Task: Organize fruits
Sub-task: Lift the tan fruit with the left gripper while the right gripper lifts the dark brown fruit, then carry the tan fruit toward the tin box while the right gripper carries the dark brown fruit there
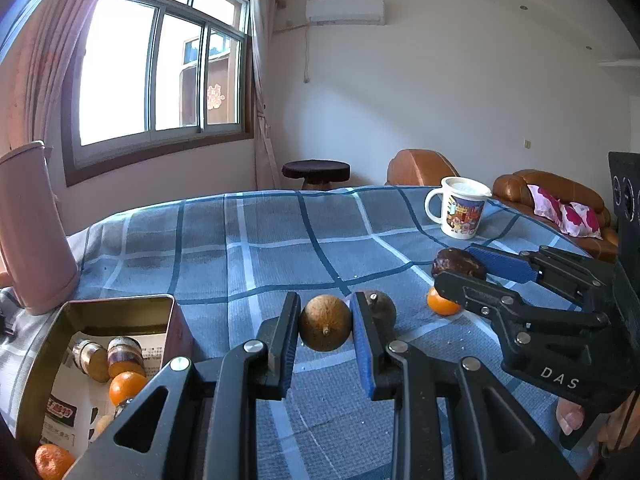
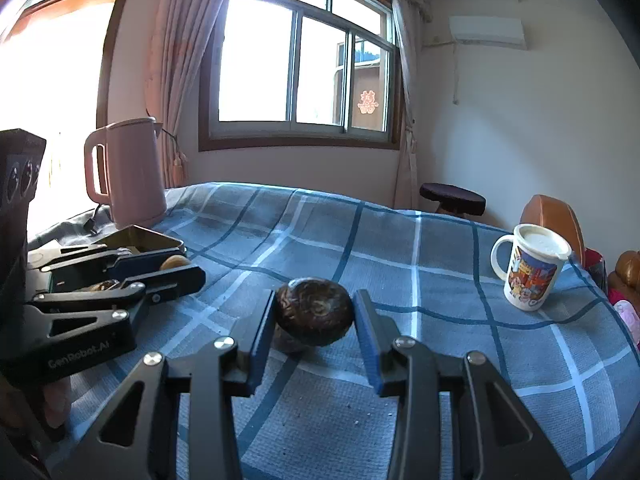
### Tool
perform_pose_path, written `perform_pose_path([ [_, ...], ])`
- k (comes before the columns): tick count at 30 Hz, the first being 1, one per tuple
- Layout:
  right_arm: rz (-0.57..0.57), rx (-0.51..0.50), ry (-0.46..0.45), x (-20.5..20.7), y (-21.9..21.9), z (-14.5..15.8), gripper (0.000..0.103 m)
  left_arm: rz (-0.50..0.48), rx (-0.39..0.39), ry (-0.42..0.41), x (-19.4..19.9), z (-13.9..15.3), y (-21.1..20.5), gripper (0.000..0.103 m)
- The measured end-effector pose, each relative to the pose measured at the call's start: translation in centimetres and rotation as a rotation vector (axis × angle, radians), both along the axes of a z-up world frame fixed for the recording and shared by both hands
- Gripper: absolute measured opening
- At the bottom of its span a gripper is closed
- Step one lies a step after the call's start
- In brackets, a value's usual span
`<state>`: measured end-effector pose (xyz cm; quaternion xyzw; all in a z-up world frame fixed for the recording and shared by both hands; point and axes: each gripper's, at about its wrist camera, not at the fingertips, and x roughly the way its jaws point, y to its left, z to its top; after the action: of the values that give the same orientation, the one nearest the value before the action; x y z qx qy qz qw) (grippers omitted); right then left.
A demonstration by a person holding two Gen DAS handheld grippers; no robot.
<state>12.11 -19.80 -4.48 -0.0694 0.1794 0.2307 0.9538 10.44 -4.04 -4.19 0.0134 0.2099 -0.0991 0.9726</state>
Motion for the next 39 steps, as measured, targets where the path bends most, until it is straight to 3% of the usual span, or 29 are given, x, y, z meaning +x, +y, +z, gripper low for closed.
perform_pose_path([
  [29, -0.016, 0.067, -0.095, -1.9, -1.1, 0.7, 0.042, 0.079, 0.011, -0.141, -2.3, 0.9, 0.4, 0.027],
  [39, -0.016, 0.070, -0.111, -2.7, -1.0, 0.9, 0.042, 0.070, 0.009, -0.145, -2.9, 0.9, 0.0, 0.027],
])
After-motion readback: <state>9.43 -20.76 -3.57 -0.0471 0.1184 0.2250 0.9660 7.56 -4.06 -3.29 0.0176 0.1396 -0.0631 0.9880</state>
